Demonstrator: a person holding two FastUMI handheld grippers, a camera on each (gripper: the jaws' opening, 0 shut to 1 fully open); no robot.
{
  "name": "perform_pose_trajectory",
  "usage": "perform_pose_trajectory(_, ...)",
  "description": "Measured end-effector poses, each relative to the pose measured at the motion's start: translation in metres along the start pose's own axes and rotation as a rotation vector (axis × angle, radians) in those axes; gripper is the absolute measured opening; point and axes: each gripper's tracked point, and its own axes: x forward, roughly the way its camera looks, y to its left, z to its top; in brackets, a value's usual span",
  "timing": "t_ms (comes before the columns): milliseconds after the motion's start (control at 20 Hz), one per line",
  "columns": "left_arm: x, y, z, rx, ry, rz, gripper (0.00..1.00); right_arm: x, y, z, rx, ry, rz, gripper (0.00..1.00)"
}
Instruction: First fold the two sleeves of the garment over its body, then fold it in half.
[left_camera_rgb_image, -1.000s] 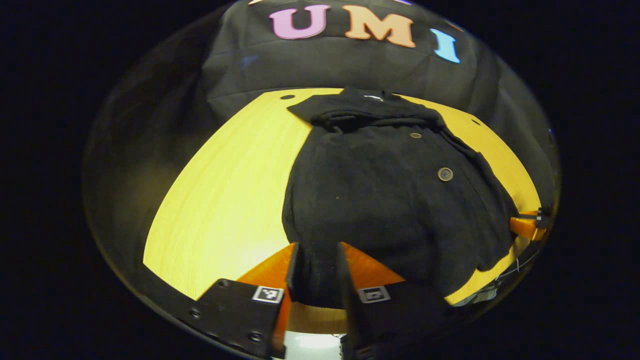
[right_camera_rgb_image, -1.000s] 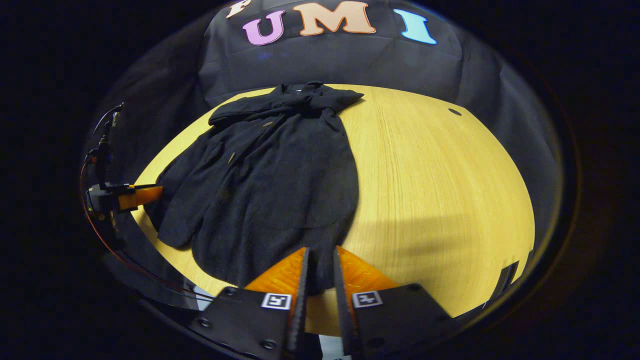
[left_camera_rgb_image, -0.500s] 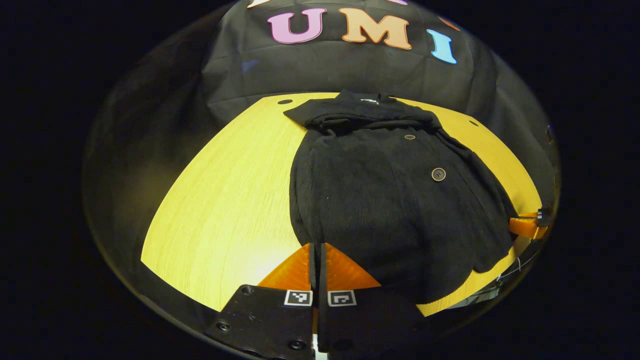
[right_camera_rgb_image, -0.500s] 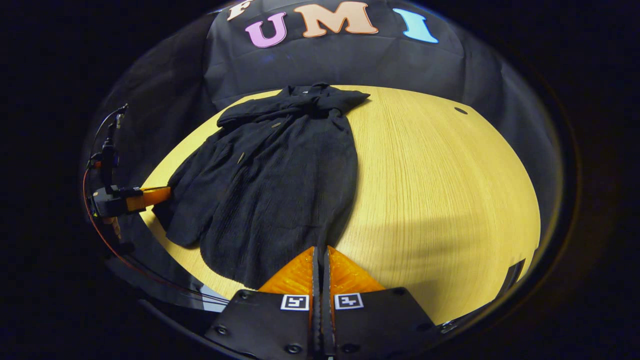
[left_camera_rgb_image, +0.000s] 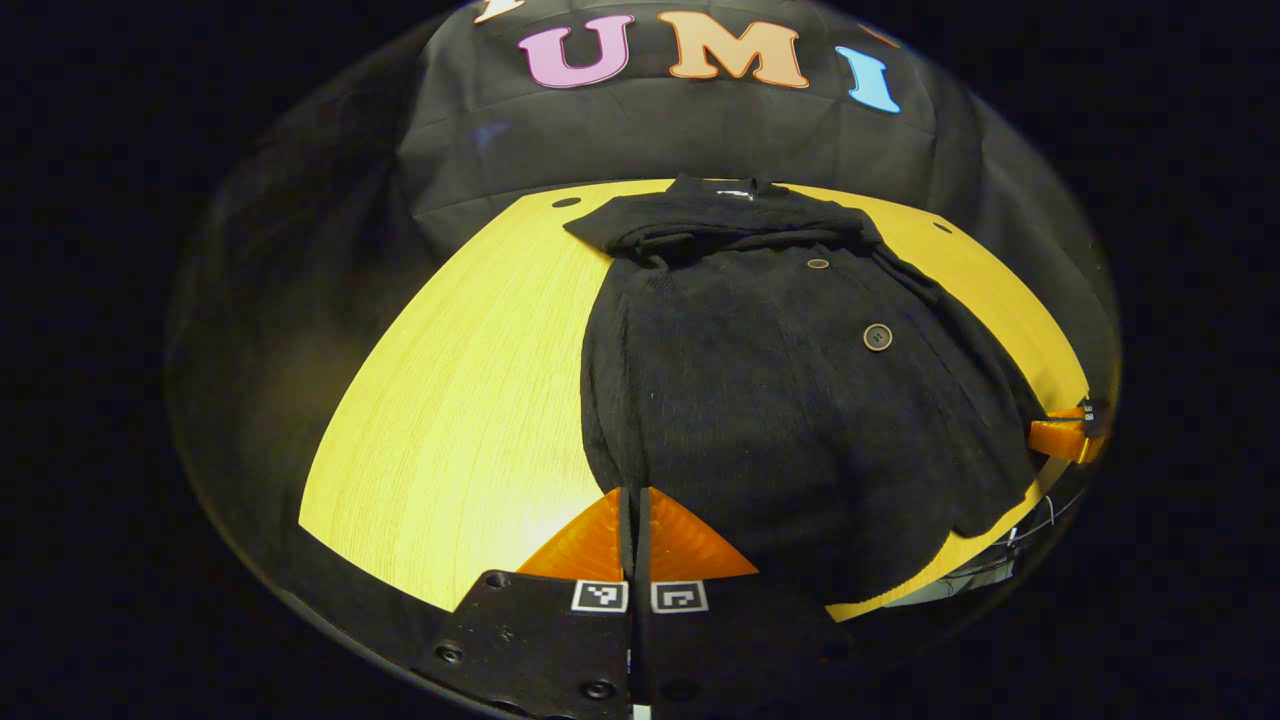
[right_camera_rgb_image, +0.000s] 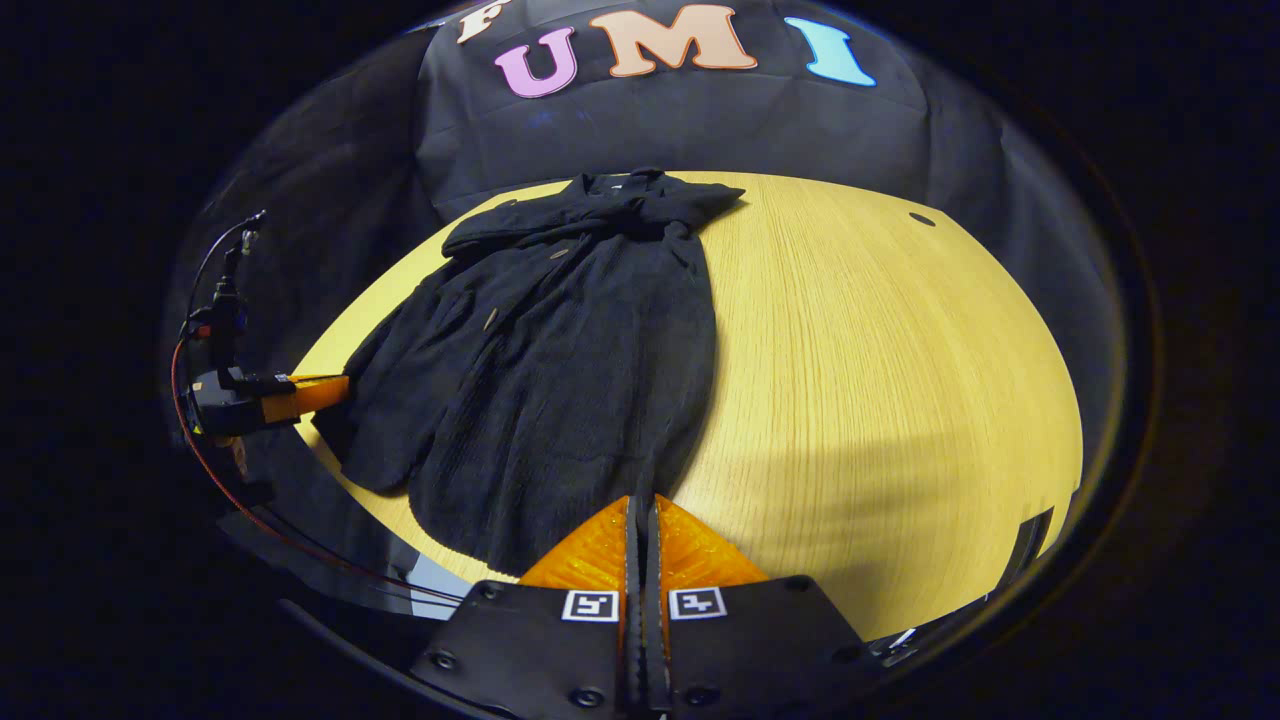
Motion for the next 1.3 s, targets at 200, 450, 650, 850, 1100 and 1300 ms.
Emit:
perform_pose_trajectory(200,-0.015,-0.004,0.019,-0.034,-0.03,-0.041,0.0,-0.021,0.009,0.015,-0.02,-0.024,0.03,0.04)
perform_pose_trajectory(450,-0.037,-0.002,0.045,-0.058,-0.076,-0.071,0.0,-0.047,0.024,0.038,-0.061,-0.063,0.084,0.04)
perform_pose_trajectory(650,-0.044,-0.01,0.075,-0.092,-0.121,-0.1,0.0,-0.053,0.037,0.065,-0.056,-0.116,0.129,0.04)
perform_pose_trajectory(850,-0.049,-0.008,0.122,-0.13,-0.196,-0.105,0.0,-0.068,0.038,0.106,-0.08,-0.202,0.158,0.04)
perform_pose_trajectory(1100,-0.048,0.006,0.187,-0.157,-0.312,-0.072,0.0,-0.074,0.032,0.164,-0.066,-0.309,0.183,0.04)
perform_pose_trajectory(1300,-0.039,0.013,0.22,-0.141,-0.338,-0.079,0.0,-0.077,0.027,0.206,-0.045,-0.382,0.173,0.07)
